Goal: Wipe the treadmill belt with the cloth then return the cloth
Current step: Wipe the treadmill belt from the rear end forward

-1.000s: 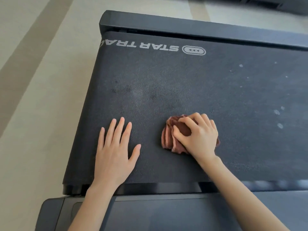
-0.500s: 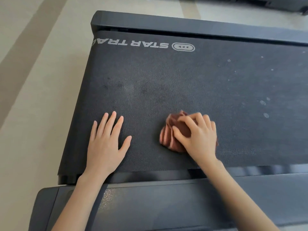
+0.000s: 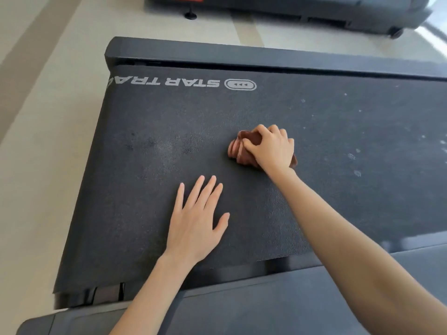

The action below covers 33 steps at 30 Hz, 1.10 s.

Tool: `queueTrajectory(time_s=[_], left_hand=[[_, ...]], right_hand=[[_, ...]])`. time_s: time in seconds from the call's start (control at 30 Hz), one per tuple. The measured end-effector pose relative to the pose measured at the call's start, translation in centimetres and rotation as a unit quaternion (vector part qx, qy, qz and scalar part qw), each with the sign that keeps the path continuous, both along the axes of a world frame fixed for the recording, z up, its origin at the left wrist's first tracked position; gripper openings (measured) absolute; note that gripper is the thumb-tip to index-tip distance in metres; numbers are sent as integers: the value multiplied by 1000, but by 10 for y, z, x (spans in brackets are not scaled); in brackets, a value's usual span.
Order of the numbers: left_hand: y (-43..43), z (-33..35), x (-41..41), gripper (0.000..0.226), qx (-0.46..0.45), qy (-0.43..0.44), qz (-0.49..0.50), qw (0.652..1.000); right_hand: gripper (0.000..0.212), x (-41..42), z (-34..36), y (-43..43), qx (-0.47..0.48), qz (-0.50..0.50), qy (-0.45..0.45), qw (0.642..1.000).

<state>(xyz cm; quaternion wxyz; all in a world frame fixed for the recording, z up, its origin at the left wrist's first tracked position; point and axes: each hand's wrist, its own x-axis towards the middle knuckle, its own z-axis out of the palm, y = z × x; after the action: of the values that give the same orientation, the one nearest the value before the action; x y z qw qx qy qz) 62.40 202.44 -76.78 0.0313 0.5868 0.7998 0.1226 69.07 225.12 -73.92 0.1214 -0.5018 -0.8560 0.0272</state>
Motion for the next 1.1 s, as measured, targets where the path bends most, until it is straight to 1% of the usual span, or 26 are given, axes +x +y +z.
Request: queueTrajectory(time_s=[0.1, 0.27, 0.37, 0.47, 0.57, 0.67, 0.77, 0.93, 1.03, 1.1], left_hand=[[1, 1, -1, 63, -1, 5, -4, 1000], [0, -2, -2, 63, 9, 2, -11, 1000], [-1, -5, -3, 64, 21, 8, -11, 1000], [0, -5, -2, 64, 28, 11, -16, 999], [3, -4, 1, 65, 36, 3, -16, 999], [18, 1, 8, 65, 39, -6, -49, 998], [34, 1, 23, 63, 37, -14, -75, 996], [36, -4, 31, 61, 23, -6, -74, 997], [36, -5, 29, 61, 21, 0, -78, 997], [36, -5, 29, 62, 19, 1, -81, 997]], right_hand=[[40, 9, 1, -6, -3, 1, -2, 1000], [41, 80, -7, -79, 59, 22, 58, 996], [36, 129, -11, -124, 71, 39, 72, 994], [32, 149, -12, -138, 79, 58, 70, 993], [30, 140, -14, -128, 97, 59, 67, 991], [30, 119, -14, -100, 97, 24, 72, 992], [34, 97, -11, -55, 71, -10, 65, 995], [34, 61, 0, 21, 10, -48, 37, 998], [35, 63, -3, 22, 21, -51, 43, 998], [36, 85, -8, 2, 51, -19, 62, 997]])
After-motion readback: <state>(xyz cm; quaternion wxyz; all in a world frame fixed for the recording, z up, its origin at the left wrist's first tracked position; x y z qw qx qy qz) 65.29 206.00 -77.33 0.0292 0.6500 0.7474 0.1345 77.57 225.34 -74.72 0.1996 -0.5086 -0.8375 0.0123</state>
